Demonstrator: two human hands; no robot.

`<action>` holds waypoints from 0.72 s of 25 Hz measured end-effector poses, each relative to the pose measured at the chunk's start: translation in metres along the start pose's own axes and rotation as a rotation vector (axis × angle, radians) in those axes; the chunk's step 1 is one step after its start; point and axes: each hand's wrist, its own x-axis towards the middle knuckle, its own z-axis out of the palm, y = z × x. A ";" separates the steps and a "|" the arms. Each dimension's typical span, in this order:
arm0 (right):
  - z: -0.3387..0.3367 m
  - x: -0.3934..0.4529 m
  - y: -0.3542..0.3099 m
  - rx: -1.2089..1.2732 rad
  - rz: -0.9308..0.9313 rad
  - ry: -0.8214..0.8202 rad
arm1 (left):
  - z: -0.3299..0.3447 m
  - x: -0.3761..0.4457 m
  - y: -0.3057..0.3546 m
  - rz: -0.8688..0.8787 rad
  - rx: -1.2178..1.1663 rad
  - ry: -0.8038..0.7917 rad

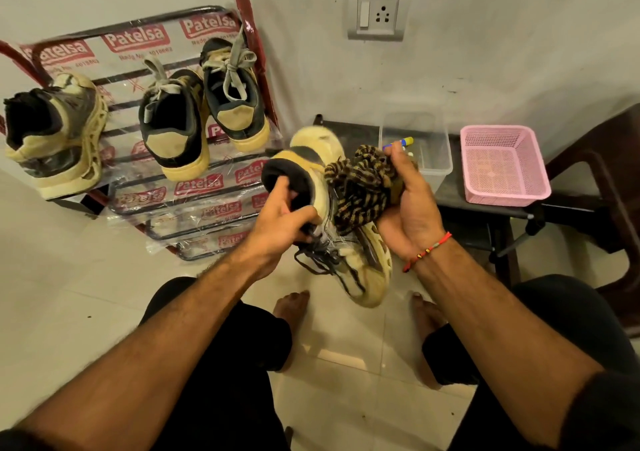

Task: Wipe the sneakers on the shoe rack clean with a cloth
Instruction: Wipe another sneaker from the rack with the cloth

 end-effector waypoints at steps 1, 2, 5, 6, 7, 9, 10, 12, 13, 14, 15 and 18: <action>-0.001 0.000 0.003 -0.082 -0.040 -0.031 | 0.000 -0.001 0.001 -0.059 -0.094 0.016; 0.001 -0.003 0.006 -0.284 -0.106 -0.072 | 0.000 -0.002 0.001 -0.104 -0.186 0.008; 0.007 -0.003 0.017 -1.140 -0.383 -0.223 | 0.001 -0.003 -0.001 -0.198 -0.459 -0.078; 0.010 -0.002 0.018 -1.279 -0.453 -0.240 | 0.002 -0.002 -0.002 -0.216 -0.504 -0.091; 0.012 -0.002 0.018 -1.343 -0.502 -0.250 | 0.003 -0.002 -0.002 -0.219 -0.503 -0.093; 0.011 -0.006 0.015 -1.374 -0.533 -0.261 | 0.005 -0.002 -0.003 -0.186 -0.421 -0.060; 0.008 -0.010 0.012 -1.380 -0.517 -0.269 | 0.005 -0.003 -0.004 -0.172 -0.384 -0.037; 0.003 -0.022 0.007 -1.409 -0.466 -0.329 | 0.000 -0.002 -0.004 -0.165 -0.351 0.007; 0.000 -0.029 0.007 -1.433 -0.444 -0.391 | -0.003 -0.001 -0.002 -0.170 -0.355 0.045; -0.003 -0.035 0.007 -1.460 -0.436 -0.456 | -0.007 0.002 -0.002 -0.176 -0.361 0.081; -0.004 -0.036 0.007 -1.478 -0.456 -0.500 | -0.007 0.003 -0.001 -0.179 -0.356 0.098; 0.004 -0.020 0.004 -1.459 -0.620 -0.332 | 0.006 -0.002 0.003 -0.144 -0.310 0.031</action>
